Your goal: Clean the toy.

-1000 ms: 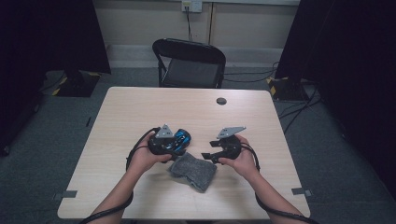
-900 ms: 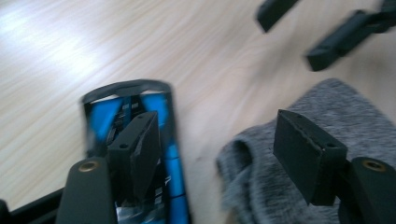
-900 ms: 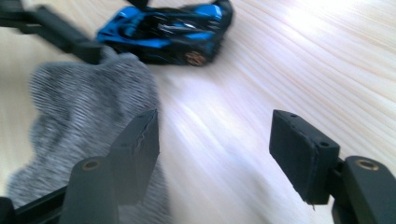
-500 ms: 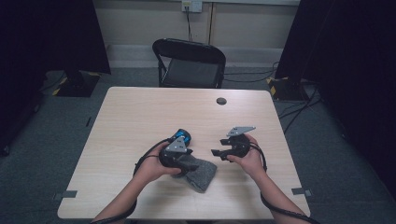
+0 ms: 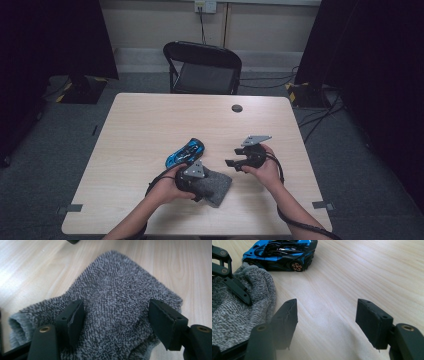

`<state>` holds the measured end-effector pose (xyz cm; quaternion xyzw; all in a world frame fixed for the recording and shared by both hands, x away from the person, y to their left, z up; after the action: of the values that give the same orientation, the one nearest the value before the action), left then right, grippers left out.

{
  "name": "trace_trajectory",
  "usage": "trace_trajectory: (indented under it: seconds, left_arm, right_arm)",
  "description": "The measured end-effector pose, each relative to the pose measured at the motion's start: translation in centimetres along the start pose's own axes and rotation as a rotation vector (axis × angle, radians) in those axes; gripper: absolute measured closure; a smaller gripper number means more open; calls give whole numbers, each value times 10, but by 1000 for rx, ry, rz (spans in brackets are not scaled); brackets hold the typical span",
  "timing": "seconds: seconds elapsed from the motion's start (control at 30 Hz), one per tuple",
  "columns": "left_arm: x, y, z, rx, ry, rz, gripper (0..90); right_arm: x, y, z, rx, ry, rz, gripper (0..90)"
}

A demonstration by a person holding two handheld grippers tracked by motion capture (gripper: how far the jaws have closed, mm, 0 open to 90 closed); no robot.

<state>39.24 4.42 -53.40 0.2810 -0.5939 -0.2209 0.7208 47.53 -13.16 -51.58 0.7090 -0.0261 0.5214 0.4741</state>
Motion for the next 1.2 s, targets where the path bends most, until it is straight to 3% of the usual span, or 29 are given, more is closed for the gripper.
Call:
trace_trajectory:
  seconds: [0.07,0.17,0.33,0.43,0.57,0.63,0.7,0.77,0.83,1.07,1.13,1.17,1.2]
  left_arm:
    - [0,-1,0,-3,-4,-5,325]
    - [1,0,3,-10,-2,-32,399]
    - [2,1,8,-34,3,-43,617]
    - [1,2,9,-41,81,-19,693]
    - [1,9,11,-42,132,-22,721]
    - [-1,16,11,-33,146,-32,730]
    - [-4,26,11,-19,183,-8,733]
    - [-5,32,10,-19,191,0,734]
    - [-14,49,9,11,219,25,735]
    - [-36,87,9,74,283,84,735]
    - [-46,104,6,109,315,107,735]
    - [-46,104,6,109,315,107,735]
    - [-53,115,2,139,332,117,735]
  right_arm:
    - [1,-2,0,-1,5,3,346]
    - [2,-4,-2,2,-51,-46,355]
    - [9,-7,-5,10,-39,-32,373]
    - [18,-11,-9,16,-32,-22,368]
    - [27,-16,-15,21,-2,-12,348]
    - [32,-19,-19,30,7,-4,347]
    - [36,-22,-23,43,22,-2,332]
    - [41,-27,-27,52,35,-4,323]
    - [46,-31,-31,57,46,5,305]
    - [63,-47,-52,99,87,21,264]
    - [72,-55,-64,116,114,26,253]
    - [75,-58,-68,125,131,24,249]
    - [78,-60,-72,130,133,25,246]
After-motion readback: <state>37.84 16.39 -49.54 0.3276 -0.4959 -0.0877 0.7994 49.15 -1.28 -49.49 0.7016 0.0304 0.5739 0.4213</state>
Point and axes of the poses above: each handheld gripper's, and its own axes: y roughly backward along the jaws, x roughly out of its top, z roughly to its right, the point moved 6 cm from there along -y, roughly forward along the jaws, and after that the axes turned 9 degrees about -x, right-handed, at the moved point
